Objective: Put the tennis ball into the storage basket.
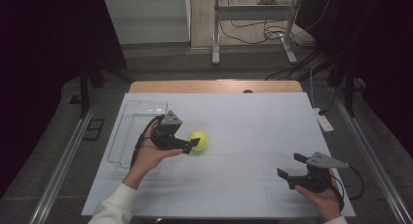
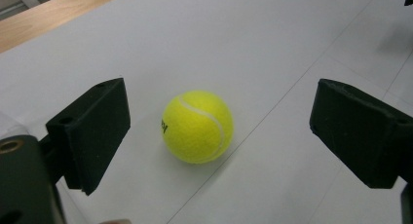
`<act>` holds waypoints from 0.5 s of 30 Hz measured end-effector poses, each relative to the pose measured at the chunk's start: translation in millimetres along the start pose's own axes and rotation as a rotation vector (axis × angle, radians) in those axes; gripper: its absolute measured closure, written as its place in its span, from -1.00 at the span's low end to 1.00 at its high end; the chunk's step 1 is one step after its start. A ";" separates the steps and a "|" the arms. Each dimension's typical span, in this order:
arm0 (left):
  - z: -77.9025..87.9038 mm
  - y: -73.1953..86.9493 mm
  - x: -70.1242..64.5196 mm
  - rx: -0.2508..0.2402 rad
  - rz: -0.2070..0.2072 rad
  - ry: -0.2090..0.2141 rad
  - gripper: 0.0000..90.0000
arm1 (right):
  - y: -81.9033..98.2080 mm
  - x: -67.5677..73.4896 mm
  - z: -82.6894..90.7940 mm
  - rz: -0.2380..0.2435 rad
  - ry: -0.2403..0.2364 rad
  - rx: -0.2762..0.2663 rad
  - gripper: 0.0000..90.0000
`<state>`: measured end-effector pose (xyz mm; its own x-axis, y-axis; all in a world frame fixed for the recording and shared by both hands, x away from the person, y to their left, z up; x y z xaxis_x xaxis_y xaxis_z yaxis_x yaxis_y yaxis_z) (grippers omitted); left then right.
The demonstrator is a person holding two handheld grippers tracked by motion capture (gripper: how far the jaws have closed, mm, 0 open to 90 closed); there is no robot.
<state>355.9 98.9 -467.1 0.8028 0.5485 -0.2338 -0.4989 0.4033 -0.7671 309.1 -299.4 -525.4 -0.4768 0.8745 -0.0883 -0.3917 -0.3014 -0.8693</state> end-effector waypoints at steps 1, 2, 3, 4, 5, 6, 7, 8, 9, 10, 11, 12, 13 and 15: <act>-0.7 -0.2 0.7 0.004 0.002 0.001 -0.80 | 0.1 0.0 0.0 0.000 0.000 0.001 -0.77; -1.7 -0.4 1.7 0.005 0.002 0.001 -0.80 | 0.3 0.0 -0.2 0.000 0.000 0.001 -0.77; -2.3 -0.6 2.4 0.008 0.004 0.001 -0.80 | 0.4 0.0 -0.2 0.001 0.000 0.001 -0.77; -3.3 -0.9 3.3 0.010 0.006 0.001 -0.80 | 0.5 0.0 -0.3 0.001 0.000 0.002 -0.77; -3.3 -0.9 3.3 0.010 0.006 0.001 -0.80 | 0.6 0.0 -0.4 0.004 0.002 0.003 -0.77; -5.2 -1.2 4.7 0.015 0.008 0.004 -0.80 | 0.7 0.1 -0.6 0.004 0.003 0.003 -0.77; -6.5 -1.2 5.2 0.018 0.011 0.006 -0.80 | 0.7 0.0 -0.7 0.004 0.003 0.003 -0.77; -7.3 -1.3 5.7 0.020 0.010 0.005 -0.80 | 0.8 -0.1 -0.6 0.004 0.003 0.004 -0.77; -8.7 -1.2 6.1 0.025 0.011 0.009 -0.80 | 0.8 0.0 -0.7 0.002 0.001 0.003 -0.77; -9.8 -1.3 6.8 0.027 0.012 0.008 -0.81 | 0.8 -0.1 -0.6 0.004 0.003 0.004 -0.77; -10.7 -1.4 7.1 0.030 0.013 0.009 -0.81 | 0.8 0.0 -0.6 0.002 0.001 0.003 -0.77; -10.7 -1.4 7.1 0.030 0.013 0.009 -0.81 | 0.8 0.0 -0.6 0.003 0.001 0.003 -0.77; -11.6 -1.5 7.8 0.033 0.012 0.008 -0.81 | 0.8 0.0 -0.5 0.002 0.002 0.003 -0.77; -13.0 -1.7 8.7 0.036 0.013 0.009 -0.81 | 0.9 0.0 -0.5 0.002 0.001 0.003 -0.77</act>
Point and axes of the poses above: each handheld gripper's, and its own axes: z roughly backward along the jaws, y roughly out of its underside, x roughly to its left, the point moved 5 cm from there along -z, roughly forward along the jaws, and after that the axes turned 15 degrees about y, right-handed, at the moved point
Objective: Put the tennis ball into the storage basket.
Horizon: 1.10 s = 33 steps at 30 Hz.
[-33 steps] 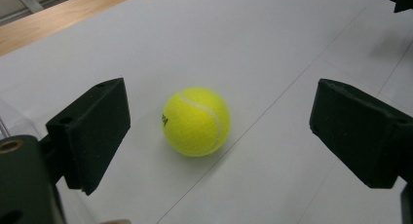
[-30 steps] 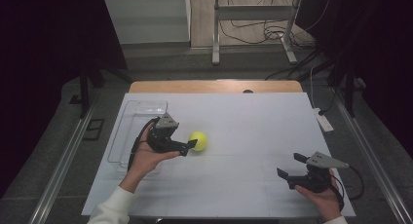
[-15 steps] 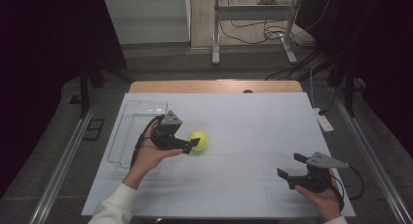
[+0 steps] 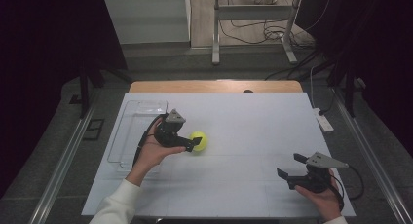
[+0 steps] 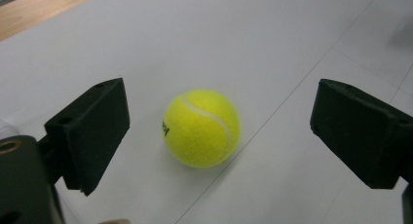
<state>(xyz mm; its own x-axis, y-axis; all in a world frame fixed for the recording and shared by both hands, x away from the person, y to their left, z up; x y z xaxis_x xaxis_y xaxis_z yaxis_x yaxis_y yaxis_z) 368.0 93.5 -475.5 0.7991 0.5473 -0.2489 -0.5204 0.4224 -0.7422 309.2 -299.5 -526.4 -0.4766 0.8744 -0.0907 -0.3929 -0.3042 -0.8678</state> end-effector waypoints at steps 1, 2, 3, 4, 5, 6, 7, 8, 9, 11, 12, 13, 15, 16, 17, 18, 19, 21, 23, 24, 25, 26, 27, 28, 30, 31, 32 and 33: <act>-0.4 -0.2 0.7 0.002 -0.001 -0.002 -0.81 | 0.1 -0.1 0.0 0.000 0.000 0.000 -0.77; -1.2 -0.3 1.3 0.002 0.002 0.000 -0.81 | 0.2 -0.1 -0.1 -0.001 0.000 0.001 -0.77; -1.4 -0.6 1.9 0.003 0.002 -0.001 -0.81 | 0.2 -0.2 -0.1 0.000 0.000 0.001 -0.77; -1.9 -0.8 2.6 0.004 0.004 -0.002 -0.81 | 0.2 -0.3 -0.1 0.000 0.000 0.000 -0.77; -2.2 -0.9 2.8 0.005 0.006 -0.001 -0.81 | 0.2 -0.4 -0.1 0.000 0.000 0.000 -0.77; -2.8 -1.0 3.3 0.006 0.007 0.001 -0.81 | 0.2 -0.4 -0.1 0.000 0.000 0.000 -0.77; -3.4 -1.1 3.7 0.007 0.007 0.001 -0.81 | 0.3 -0.4 -0.1 0.000 0.000 0.000 -0.77; -3.8 -1.2 4.0 0.009 0.005 -0.001 -0.81 | 0.3 -0.5 -0.1 0.000 0.000 0.001 -0.77; -4.7 -1.3 4.2 0.010 0.008 0.002 -0.81 | 0.3 -0.5 -0.1 0.000 0.000 0.001 -0.77; -5.5 -1.7 5.1 0.013 0.005 0.001 -0.81 | 0.3 -0.6 -0.1 0.000 0.000 0.000 -0.77; -6.1 -1.8 5.5 0.014 0.006 0.001 -0.81 | 0.4 -0.7 -0.1 0.000 0.001 0.000 -0.77; -6.7 -1.8 5.8 0.015 0.009 0.002 -0.81 | 0.4 -0.7 -0.1 0.000 0.001 0.001 -0.77; -7.0 -2.0 6.7 0.017 0.010 0.000 -0.81 | 0.4 -0.8 -0.1 -0.001 0.001 0.000 -0.77; -7.6 -2.0 7.6 0.017 0.012 0.000 -0.81 | 0.4 -0.9 0.0 -0.001 0.002 0.000 -0.77; -8.0 -2.0 8.4 0.017 0.016 -0.001 -0.81 | 0.3 -0.9 0.0 -0.002 0.002 -0.001 -0.77; -8.2 -2.1 8.9 0.017 0.017 -0.001 -0.81 | 0.4 -0.9 0.1 -0.001 0.002 -0.001 -0.77; -8.5 -2.1 9.5 0.017 0.018 -0.001 -0.81 | 0.4 -0.8 0.1 -0.001 0.002 0.000 -0.77; -8.9 -2.3 10.6 0.018 0.021 -0.001 -0.81 | 0.5 -0.8 0.1 -0.001 0.002 0.000 -0.77; -9.5 -2.6 11.7 0.019 0.023 -0.001 -0.81 | 0.5 -0.7 0.0 -0.001 0.003 0.001 -0.77; -9.8 -2.8 12.5 0.020 0.023 -0.003 -0.81 | 0.5 -0.8 -0.1 -0.001 0.003 0.000 -0.77; -10.3 -2.9 12.8 0.019 0.026 -0.002 -0.81 | 0.5 -0.8 -0.1 -0.001 0.003 0.000 -0.77; -10.7 -3.2 13.9 0.022 0.025 -0.002 -0.81 | 0.5 -0.8 -0.1 -0.001 0.003 0.000 -0.77; -11.2 -3.4 14.4 0.025 0.029 -0.003 -0.81 | 0.5 -0.8 -0.1 -0.001 0.002 0.001 -0.77; -12.1 -3.4 15.1 0.026 0.031 -0.002 -0.81 | 0.5 -0.7 -0.1 -0.001 0.002 0.001 -0.77; -13.7 -3.1 16.4 0.033 0.036 0.000 -0.82 | 0.6 -0.6 -0.1 -0.001 0.002 0.001 -0.77; -14.4 -2.8 17.0 0.038 0.037 0.001 -0.82 | 0.6 -0.6 -0.1 -0.001 0.002 0.001 -0.77; -15.5 -2.4 17.7 0.041 0.040 0.001 -0.82 | 0.7 -0.4 0.0 -0.002 0.002 0.003 -0.77; -15.9 -2.2 18.1 0.045 0.041 0.000 -0.83 | 0.7 -0.4 0.1 -0.002 0.002 0.003 -0.77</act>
Point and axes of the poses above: each handheld gripper's, and its own axes: z roughly backward along the jaws, y roughly out of its underside, x roughly to its left, the point moved 5 cm from there along -z, roughly forward along the jaws, and after that the axes turned 15 degrees about y, right-handed, at the moved point
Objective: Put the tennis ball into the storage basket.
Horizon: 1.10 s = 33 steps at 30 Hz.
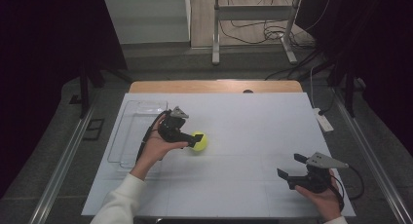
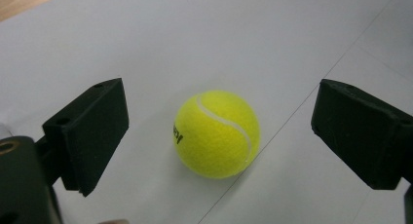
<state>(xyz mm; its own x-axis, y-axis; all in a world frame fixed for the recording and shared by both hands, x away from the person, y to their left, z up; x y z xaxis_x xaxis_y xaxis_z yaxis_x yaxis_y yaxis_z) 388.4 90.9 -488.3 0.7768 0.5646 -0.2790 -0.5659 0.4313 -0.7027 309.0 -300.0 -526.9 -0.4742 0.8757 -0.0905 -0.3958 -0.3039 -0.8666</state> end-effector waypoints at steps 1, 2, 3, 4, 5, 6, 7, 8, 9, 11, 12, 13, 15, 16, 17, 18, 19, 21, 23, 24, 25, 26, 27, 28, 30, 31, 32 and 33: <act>-0.8 0.4 0.9 0.005 0.003 -0.001 -0.83 | 0.0 0.0 0.0 0.000 0.000 0.000 -0.77; -1.5 0.6 1.4 0.007 0.007 -0.001 -0.83 | 0.0 0.0 -0.1 0.001 0.000 0.000 -0.77; -2.1 0.8 2.5 0.011 0.008 -0.002 -0.83 | 0.1 -0.1 -0.2 0.000 0.000 0.001 -0.77; -3.3 1.0 3.4 0.010 0.014 -0.002 -0.83 | 0.2 -0.3 -0.2 0.001 0.001 0.003 -0.77; -4.2 1.3 4.4 0.014 0.017 -0.002 -0.83 | 0.1 -0.4 -0.6 0.001 0.000 0.000 -0.77; -6.0 1.7 5.8 0.021 0.020 -0.001 -0.83 | 0.2 -0.2 -0.5 0.000 0.000 0.002 -0.77; -7.9 2.0 6.8 0.026 0.022 -0.001 -0.84 | 0.2 -0.2 -0.6 0.001 0.000 0.002 -0.77; -9.2 2.2 7.0 0.029 0.024 0.000 -0.84 | 0.3 -0.2 -0.6 0.001 0.000 0.002 -0.77; -10.8 2.4 7.4 0.033 0.026 0.000 -0.85 | 0.3 -0.2 -0.6 0.000 0.000 0.002 -0.77; -14.8 2.9 7.6 0.047 0.030 0.003 -0.85 | 0.5 -0.3 -0.6 0.000 0.000 0.002 -0.77; -14.8 2.9 7.6 0.047 0.030 0.003 -0.85 | 0.5 -0.3 -0.6 0.000 0.000 0.002 -0.77; -16.3 2.9 7.7 0.052 0.028 0.006 -0.85 | 0.4 -0.3 -0.5 -0.001 0.000 0.002 -0.77; -19.6 3.4 8.2 0.063 0.033 0.012 -0.86 | 0.4 -0.4 -0.5 0.000 0.000 0.002 -0.77; -20.8 3.5 8.6 0.065 0.035 0.009 -0.86 | 0.5 -0.5 -0.6 0.000 0.000 0.002 -0.77; -22.1 4.0 8.8 0.074 0.034 0.013 -0.87 | 0.5 -0.6 -0.6 0.002 0.002 0.004 -0.77; -24.7 4.5 9.0 0.083 0.037 0.015 -0.87 | 0.6 -0.5 -0.8 0.000 -0.001 0.003 -0.77; -24.7 4.5 9.0 0.083 0.037 0.015 -0.87 | 0.6 -0.4 -0.8 0.001 -0.001 0.003 -0.77; -27.2 4.9 9.3 0.091 0.040 0.012 -0.87 | 0.6 -0.6 -0.7 0.002 0.001 0.004 -0.77; -28.9 5.3 10.3 0.100 0.038 0.010 -0.88 | 0.5 -0.5 -0.6 0.000 -0.001 0.002 -0.77; -29.8 5.4 10.4 0.100 0.043 0.009 -0.88 | 0.6 -0.8 -0.5 0.001 0.002 0.004 -0.77; -31.0 5.8 10.9 0.107 0.045 0.007 -0.88 | 0.7 -0.9 -0.5 0.000 0.002 0.004 -0.77; -32.0 6.1 10.9 0.109 0.047 0.007 -0.88 | 0.7 -0.9 -0.5 0.000 0.002 0.004 -0.77; -32.6 6.4 11.2 0.115 0.044 0.007 -0.88 | 0.7 -0.9 -0.5 0.000 0.002 0.004 -0.77; -33.9 6.7 11.3 0.121 0.044 0.006 -0.88 | 0.7 -0.9 -0.5 0.000 0.002 0.004 -0.77; -36.2 7.1 11.2 0.129 0.046 0.007 -0.88 | 0.5 -0.7 -0.4 -0.001 0.000 0.001 -0.77; -37.0 7.2 11.3 0.131 0.046 0.006 -0.88 | 0.5 -0.7 -0.3 -0.001 0.000 0.001 -0.77; -38.3 7.4 11.4 0.133 0.048 0.005 -0.88 | 0.6 -0.8 -0.4 -0.001 0.000 0.001 -0.77; -39.5 7.8 11.5 0.137 0.048 0.004 -0.88 | 0.7 -0.7 -0.5 -0.001 0.001 0.003 -0.77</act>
Point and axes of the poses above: each handheld gripper's, and its own axes: z roughly backward along the jaws, y roughly out of its underside, x roughly to its left, the point moved 5 cm from there along -z, roughly forward along the jaws, and after that the axes turned 15 degrees about y, right-handed, at the moved point
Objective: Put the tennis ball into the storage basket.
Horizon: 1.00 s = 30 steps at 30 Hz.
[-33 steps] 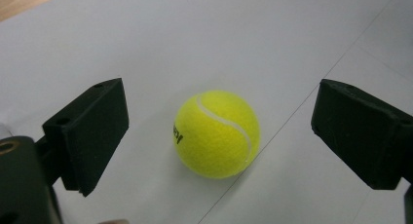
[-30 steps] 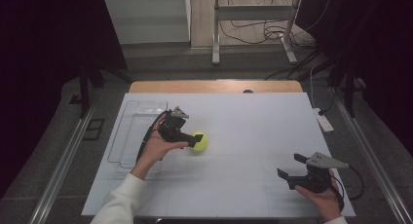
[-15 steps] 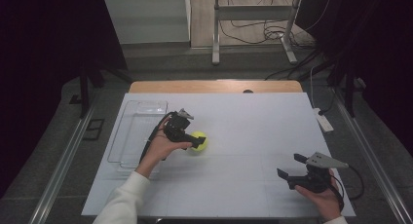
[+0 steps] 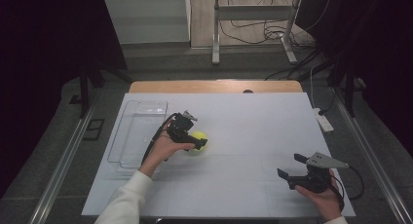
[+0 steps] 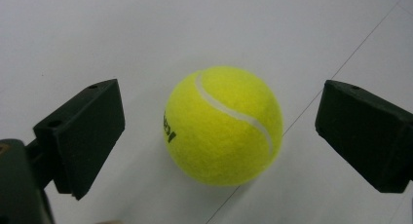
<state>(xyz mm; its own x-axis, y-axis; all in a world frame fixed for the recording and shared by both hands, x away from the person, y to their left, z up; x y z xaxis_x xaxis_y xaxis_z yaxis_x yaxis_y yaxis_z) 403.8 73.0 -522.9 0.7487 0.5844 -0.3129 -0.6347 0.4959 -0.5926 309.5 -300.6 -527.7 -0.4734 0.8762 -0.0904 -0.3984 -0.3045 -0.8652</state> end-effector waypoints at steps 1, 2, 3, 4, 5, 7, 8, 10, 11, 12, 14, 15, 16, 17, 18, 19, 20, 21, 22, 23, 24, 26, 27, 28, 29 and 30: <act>-1.2 0.2 0.0 0.005 0.000 -0.001 -0.88 | 0.0 0.1 -0.1 0.001 0.000 -0.001 -0.77; -3.1 0.6 0.2 0.014 0.001 -0.003 -0.88 | 0.0 0.0 -0.1 0.002 0.001 0.001 -0.77; -4.8 0.8 0.3 0.020 0.003 -0.002 -0.88 | 0.0 0.0 -0.2 0.003 0.001 0.002 -0.77; -6.3 1.1 0.4 0.025 0.005 -0.003 -0.88 | 0.0 0.0 -0.1 0.003 0.001 0.002 -0.77; -7.6 1.4 0.5 0.029 0.006 -0.002 -0.89 | 0.0 0.0 -0.1 0.002 0.001 0.001 -0.77; -8.4 1.6 0.7 0.033 0.007 -0.001 -0.89 | -0.1 -0.1 0.1 0.000 0.000 -0.002 -0.77; -9.7 1.8 1.2 0.036 0.010 -0.002 -0.89 | -0.1 -0.2 0.2 0.000 0.001 -0.001 -0.77; -11.5 2.3 2.7 0.044 0.013 -0.003 -0.89 | -0.1 -0.2 0.2 0.000 0.001 -0.001 -0.77; -12.4 2.4 3.1 0.043 0.017 -0.005 -0.89 | -0.1 -0.1 0.1 0.000 -0.001 -0.002 -0.77; -13.4 2.6 3.5 0.046 0.019 -0.005 -0.89 | -0.1 0.0 0.1 0.000 -0.001 -0.002 -0.77; -15.8 3.1 4.5 0.055 0.020 -0.004 -0.89 | -0.1 -0.2 0.3 0.001 0.001 -0.001 -0.77; -16.5 3.3 4.6 0.058 0.021 -0.003 -0.89 | -0.1 -0.4 0.3 0.000 0.001 0.000 -0.77; -17.6 3.3 4.9 0.059 0.023 -0.006 -0.89 | 0.0 -0.5 0.4 -0.001 0.002 0.000 -0.77; -18.1 3.5 5.2 0.063 0.022 -0.005 -0.89 | -0.1 -0.5 0.4 -0.001 0.002 0.000 -0.77; -19.0 3.5 5.4 0.061 0.020 -0.009 -0.89 | -0.2 -0.4 0.5 -0.002 0.001 -0.002 -0.77; -19.4 3.6 5.4 0.062 0.021 -0.010 -0.88 | -0.3 -0.3 0.6 -0.001 0.000 -0.003 -0.77; -19.8 3.8 5.5 0.065 0.021 -0.008 -0.88 | -0.3 -0.3 0.6 -0.001 0.000 -0.003 -0.77; -20.0 4.0 5.6 0.066 0.023 -0.008 -0.88 | -0.2 -0.3 0.6 -0.001 0.001 -0.002 -0.77; -20.5 4.2 5.8 0.067 0.025 -0.009 -0.88 | -0.2 -0.3 0.6 -0.002 0.001 -0.002 -0.77; -20.8 4.6 6.3 0.069 0.026 -0.011 -0.88 | -0.2 -0.3 0.6 -0.002 0.000 -0.002 -0.77; -21.1 4.8 6.8 0.070 0.028 -0.013 -0.87 | -0.2 -0.4 0.6 -0.002 0.001 -0.003 -0.77; -22.3 5.8 7.9 0.072 0.037 -0.016 -0.85 | -0.2 -0.4 0.5 -0.002 0.001 -0.002 -0.77; -22.6 6.2 8.2 0.074 0.039 -0.016 -0.82 | -0.1 -0.3 0.5 -0.002 0.001 -0.002 -0.77; -23.1 7.0 8.5 0.081 0.036 -0.013 -0.78 | -0.1 -0.3 0.5 -0.002 0.001 -0.002 -0.77; -23.7 7.6 8.5 0.083 0.036 -0.017 -0.73 | 0.0 -0.3 0.4 -0.002 0.001 -0.001 -0.77; -23.9 8.1 8.3 0.088 0.035 -0.009 -0.68 | 0.0 -0.4 0.3 -0.002 0.001 -0.001 -0.77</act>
<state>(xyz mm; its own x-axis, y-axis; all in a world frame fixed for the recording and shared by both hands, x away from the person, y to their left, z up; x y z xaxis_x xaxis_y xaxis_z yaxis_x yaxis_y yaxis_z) 409.5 66.5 -548.0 0.7242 0.6078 -0.3258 -0.6752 0.5291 -0.5139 309.4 -301.1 -527.5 -0.4719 0.8771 -0.0896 -0.3987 -0.3029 -0.8656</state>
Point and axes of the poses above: each handheld gripper's, and its own axes: z roughly backward along the jaws, y roughly out of its underside, x roughly to its left, the point moved 5 cm from there along -z, roughly forward along the jaws, and after that the axes turned 15 degrees about y, right-handed, at the moved point
